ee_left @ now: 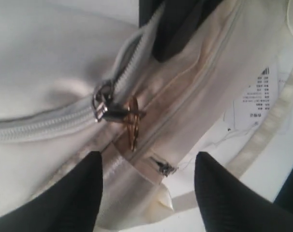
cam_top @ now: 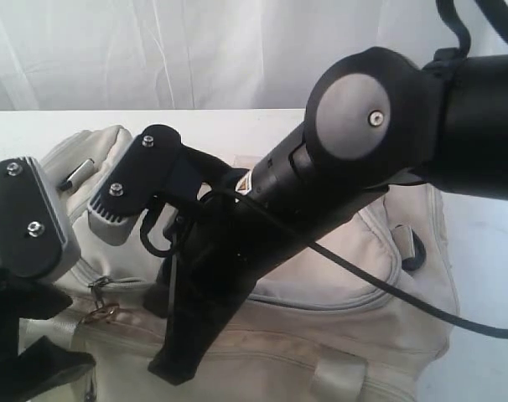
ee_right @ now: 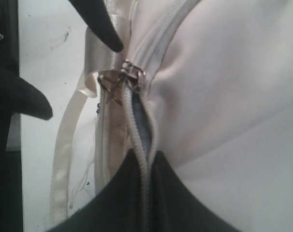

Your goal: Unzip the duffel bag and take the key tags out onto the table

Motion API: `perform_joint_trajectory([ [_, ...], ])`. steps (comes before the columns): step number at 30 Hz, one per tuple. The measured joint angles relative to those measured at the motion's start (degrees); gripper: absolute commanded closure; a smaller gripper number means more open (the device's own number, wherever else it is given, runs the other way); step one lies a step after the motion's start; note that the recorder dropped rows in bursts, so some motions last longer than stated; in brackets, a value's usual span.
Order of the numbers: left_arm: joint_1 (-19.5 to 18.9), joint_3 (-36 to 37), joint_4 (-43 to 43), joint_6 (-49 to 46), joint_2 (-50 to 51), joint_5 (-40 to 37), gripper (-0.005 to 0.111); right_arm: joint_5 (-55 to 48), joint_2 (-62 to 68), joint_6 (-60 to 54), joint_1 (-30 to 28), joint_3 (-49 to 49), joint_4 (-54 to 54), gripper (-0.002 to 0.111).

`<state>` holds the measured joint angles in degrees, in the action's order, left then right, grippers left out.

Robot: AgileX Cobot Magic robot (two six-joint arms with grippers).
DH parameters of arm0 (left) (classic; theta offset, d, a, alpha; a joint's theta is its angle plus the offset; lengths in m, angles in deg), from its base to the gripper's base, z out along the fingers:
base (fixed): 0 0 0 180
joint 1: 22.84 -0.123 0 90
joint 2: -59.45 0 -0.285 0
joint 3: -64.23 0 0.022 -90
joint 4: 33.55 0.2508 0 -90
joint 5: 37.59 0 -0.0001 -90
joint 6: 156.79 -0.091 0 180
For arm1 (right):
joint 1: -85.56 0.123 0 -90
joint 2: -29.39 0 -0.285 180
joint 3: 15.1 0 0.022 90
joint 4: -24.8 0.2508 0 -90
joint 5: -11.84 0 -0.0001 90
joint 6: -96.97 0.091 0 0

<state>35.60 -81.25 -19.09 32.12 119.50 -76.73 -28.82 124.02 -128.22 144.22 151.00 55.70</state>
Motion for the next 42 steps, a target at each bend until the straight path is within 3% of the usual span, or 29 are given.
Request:
perform_joint_trajectory([
  [6, 0.0, 1.2, 2.8, 0.8, 0.0, 4.6, 0.046, -0.3, 0.0, 1.1, 0.0, 0.0, 0.0, 0.108],
  [9, 0.0, 2.7, 4.0, 1.5, 0.0, 6.6, 0.052, -0.3, 0.0, 1.3, 0.0, 0.0, -0.1, 0.108],
  [13, 0.0, 5.1, 6.6, 4.1, 0.0, 10.4, 0.070, -0.6, 0.0, 1.5, 0.0, 0.0, -0.2, 0.108],
  [18, 0.0, 6.1, 11.2, 8.5, 0.0, 11.8, 0.107, -0.6, 0.0, 1.6, 0.0, 0.0, -0.2, 0.108],
  [22, 0.0, 6.1, 12.0, 9.9, 0.0, 9.5, 0.107, -0.6, 0.0, 1.6, 0.0, 0.0, -0.2, 0.108],
  [28, 0.0, 1.1, 11.9, 10.3, -2.7, -3.6, 0.107, -0.6, 0.0, 1.6, 0.0, 0.0, -0.2, 0.108],
  [33, 0.0, -3.4, 12.3, 10.3, -6.3, -8.0, 0.107, -0.6, 0.0, 1.6, 0.0, 0.0, -0.1, 0.108],
  [42, 0.1, -4.7, 22.7, 12.5, -7.5, -15.5, 0.107, -0.4, -0.1, 1.6, 0.0, 0.0, 0.6, 0.108],
])
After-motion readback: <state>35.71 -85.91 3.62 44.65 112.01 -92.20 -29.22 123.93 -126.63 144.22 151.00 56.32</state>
